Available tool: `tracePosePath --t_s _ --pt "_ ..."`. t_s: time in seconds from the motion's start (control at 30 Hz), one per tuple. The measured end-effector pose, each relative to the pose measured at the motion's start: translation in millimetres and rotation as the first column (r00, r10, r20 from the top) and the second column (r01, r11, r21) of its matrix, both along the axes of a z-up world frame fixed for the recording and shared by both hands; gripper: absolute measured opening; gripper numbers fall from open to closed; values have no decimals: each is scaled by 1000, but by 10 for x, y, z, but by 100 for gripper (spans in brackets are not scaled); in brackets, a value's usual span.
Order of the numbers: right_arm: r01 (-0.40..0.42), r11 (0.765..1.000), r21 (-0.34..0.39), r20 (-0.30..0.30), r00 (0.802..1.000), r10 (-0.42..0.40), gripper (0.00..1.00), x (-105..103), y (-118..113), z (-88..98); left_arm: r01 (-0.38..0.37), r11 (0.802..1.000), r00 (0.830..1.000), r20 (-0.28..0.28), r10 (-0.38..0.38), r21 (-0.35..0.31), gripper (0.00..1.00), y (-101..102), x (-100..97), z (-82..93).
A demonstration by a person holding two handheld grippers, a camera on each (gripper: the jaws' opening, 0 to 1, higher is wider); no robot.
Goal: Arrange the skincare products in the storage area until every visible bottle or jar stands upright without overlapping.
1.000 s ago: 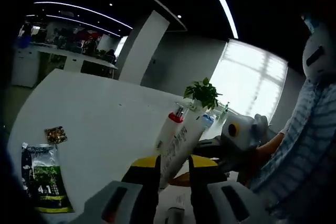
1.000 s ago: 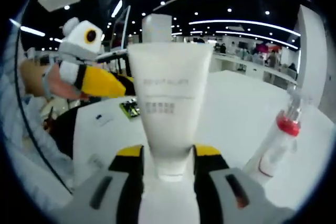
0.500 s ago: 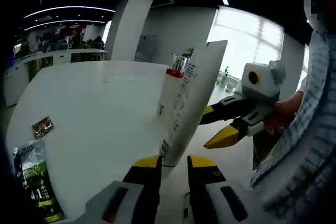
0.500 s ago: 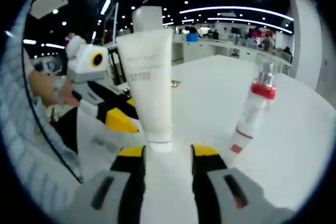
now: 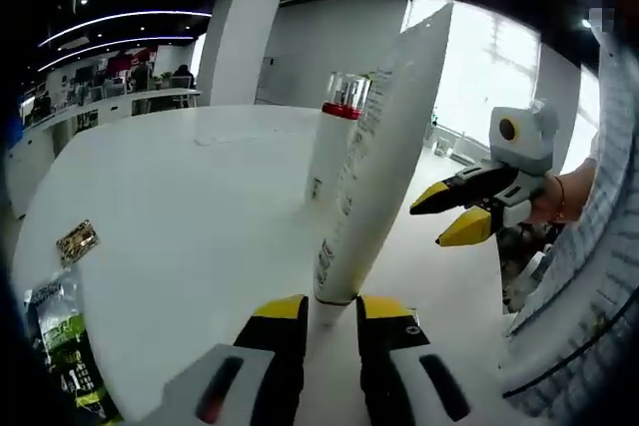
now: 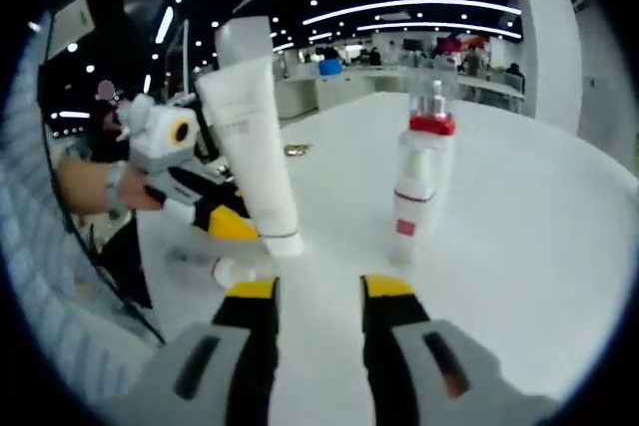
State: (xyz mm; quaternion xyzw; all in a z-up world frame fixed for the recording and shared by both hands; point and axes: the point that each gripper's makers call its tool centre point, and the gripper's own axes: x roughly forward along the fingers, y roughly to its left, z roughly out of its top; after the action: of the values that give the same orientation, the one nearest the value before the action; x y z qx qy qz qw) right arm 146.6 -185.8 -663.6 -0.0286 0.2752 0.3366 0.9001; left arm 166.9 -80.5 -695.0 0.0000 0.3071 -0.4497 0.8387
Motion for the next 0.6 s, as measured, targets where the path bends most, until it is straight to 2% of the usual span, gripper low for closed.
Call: tracePosePath --t_s 0.23,0.43,0.6 --pt "24 1000 -17 -9 1000 -24 30 -74 -98 -88 0 1000 1000 23 0 29 20 19 17 -26" --pt "43 999 -21 -16 999 -44 29 -127 -192 -137 -9 1000 1000 29 9 4 28 -23 24 10" --pt "62 998 -20 -10 998 -62 29 -144 -340 -123 -45 999 999 23 44 15 27 -30 49 -5"
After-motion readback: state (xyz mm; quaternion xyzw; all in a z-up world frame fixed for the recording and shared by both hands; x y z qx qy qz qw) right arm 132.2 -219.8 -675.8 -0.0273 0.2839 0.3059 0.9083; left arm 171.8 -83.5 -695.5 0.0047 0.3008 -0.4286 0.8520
